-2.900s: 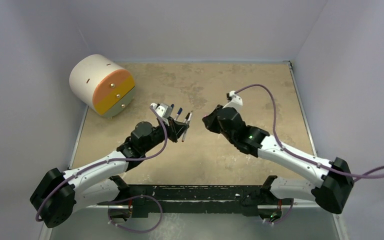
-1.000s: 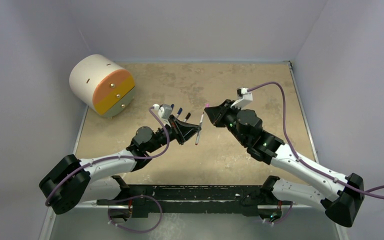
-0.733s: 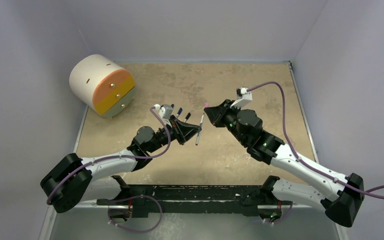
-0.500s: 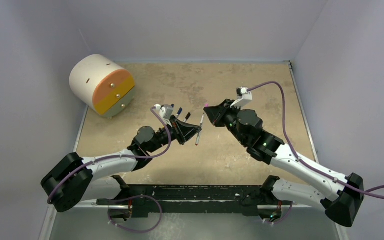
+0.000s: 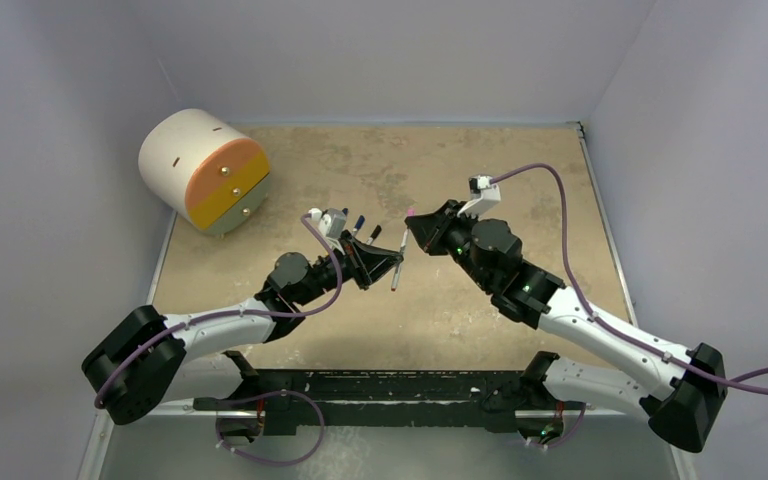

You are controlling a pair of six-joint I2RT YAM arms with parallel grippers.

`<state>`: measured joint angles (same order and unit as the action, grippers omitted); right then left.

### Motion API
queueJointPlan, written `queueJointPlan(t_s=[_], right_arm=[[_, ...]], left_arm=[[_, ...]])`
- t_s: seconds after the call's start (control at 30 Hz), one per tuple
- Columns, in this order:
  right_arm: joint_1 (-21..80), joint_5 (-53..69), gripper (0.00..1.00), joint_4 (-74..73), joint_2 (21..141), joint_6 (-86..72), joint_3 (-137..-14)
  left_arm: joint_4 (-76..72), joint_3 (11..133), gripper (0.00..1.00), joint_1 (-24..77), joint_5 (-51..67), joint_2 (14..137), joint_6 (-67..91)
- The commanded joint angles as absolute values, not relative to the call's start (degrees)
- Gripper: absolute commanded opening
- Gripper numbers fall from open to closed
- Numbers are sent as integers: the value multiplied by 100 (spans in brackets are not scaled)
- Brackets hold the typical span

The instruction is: Insert the pens into the pen caps

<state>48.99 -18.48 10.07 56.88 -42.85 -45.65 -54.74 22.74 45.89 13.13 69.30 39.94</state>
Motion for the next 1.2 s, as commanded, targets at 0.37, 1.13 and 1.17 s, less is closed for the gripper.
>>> queueJointPlan(t_s=[0.37,1.13,1.17], right_arm=[[4896,-1833,0,1279,5690,-4171,-4544],[4896,-1641,0,1361,5720,-4130,-4204],[4896,-1627,0,1393,5729,-4141,-4184]], left_arm=[[-5834,2454,0,4623,1321,6774,4012],[-5770,2782,0,4618,923,7197,3961],[-5752,2786,0,4615,892,7209,3955]])
